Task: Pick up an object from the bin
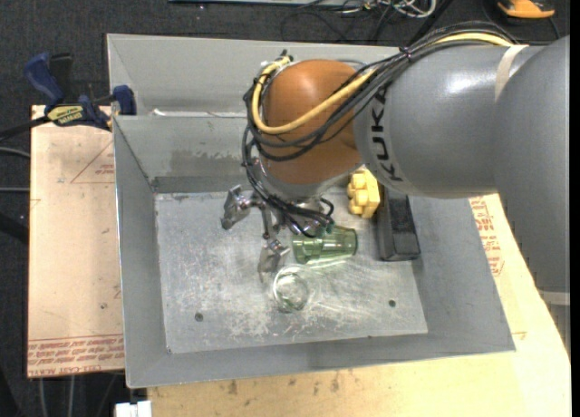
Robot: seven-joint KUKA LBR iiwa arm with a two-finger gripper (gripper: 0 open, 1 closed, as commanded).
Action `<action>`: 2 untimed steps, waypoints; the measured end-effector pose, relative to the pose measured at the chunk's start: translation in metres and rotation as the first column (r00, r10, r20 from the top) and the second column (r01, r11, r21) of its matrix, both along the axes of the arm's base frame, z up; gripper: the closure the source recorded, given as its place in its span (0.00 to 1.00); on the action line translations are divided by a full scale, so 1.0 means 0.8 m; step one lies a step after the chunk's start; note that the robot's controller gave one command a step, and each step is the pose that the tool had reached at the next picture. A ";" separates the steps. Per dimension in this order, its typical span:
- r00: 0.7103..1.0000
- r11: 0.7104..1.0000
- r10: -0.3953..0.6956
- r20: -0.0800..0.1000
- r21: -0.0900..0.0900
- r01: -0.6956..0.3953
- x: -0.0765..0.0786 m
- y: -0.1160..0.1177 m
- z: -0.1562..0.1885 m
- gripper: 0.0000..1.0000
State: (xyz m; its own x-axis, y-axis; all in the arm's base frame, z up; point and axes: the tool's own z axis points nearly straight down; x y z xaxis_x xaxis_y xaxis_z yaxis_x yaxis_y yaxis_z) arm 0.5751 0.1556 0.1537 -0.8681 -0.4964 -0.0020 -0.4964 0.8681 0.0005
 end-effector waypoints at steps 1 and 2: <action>0.996 0.996 -0.093 0.000 0.001 0.093 0.022 -0.046 -0.005 0.00; 0.992 0.992 -0.126 0.000 0.000 0.126 -0.014 -0.072 -0.030 0.00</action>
Offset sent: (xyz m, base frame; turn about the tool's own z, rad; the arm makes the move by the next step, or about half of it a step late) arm -0.0521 -0.0811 -0.0517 -0.1799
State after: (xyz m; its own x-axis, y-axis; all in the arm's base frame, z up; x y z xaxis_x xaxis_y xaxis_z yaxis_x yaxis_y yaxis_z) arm 0.5642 0.0983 0.1295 -0.9236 -0.3834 -0.0020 -0.3834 0.9236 0.0005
